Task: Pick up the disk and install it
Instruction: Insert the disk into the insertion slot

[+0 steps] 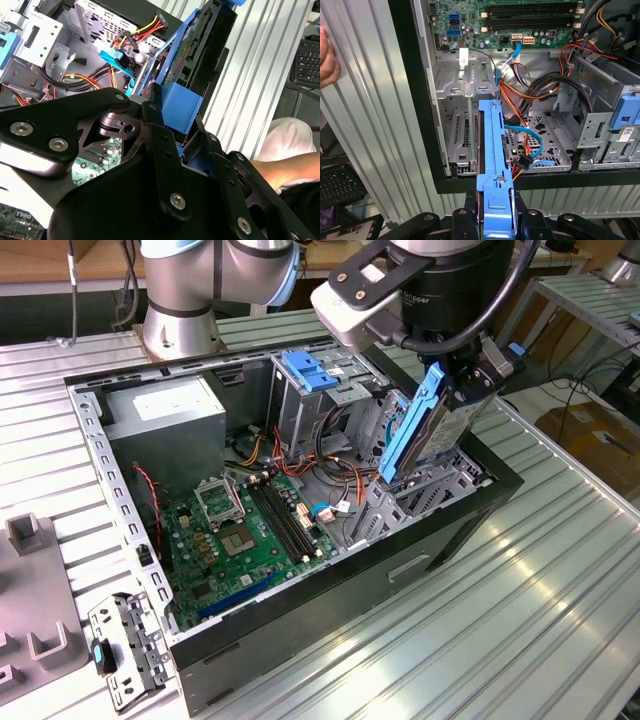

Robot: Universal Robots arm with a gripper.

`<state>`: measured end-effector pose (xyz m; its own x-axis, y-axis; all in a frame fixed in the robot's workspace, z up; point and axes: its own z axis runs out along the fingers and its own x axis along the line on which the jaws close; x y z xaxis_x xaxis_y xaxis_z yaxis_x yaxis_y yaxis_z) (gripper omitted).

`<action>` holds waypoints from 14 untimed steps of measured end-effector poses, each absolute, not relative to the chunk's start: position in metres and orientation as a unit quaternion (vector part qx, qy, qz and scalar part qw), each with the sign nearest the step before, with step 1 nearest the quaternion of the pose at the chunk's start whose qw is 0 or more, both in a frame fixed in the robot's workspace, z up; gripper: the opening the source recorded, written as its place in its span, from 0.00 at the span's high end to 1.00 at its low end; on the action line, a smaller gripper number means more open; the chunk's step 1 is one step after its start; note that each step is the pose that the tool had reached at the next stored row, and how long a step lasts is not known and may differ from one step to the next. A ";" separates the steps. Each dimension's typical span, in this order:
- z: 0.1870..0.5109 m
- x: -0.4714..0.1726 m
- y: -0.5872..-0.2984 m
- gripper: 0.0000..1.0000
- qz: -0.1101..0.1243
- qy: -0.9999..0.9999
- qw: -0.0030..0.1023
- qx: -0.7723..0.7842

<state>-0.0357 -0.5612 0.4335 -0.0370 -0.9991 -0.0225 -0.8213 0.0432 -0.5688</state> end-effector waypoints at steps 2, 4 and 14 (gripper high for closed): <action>0.432 -0.036 -0.561 0.63 -0.209 0.688 0.215 -0.660; 0.431 -0.036 -0.561 0.63 -0.211 0.687 0.214 -0.661; 0.427 -0.036 -0.557 0.63 -0.216 0.685 0.211 -0.663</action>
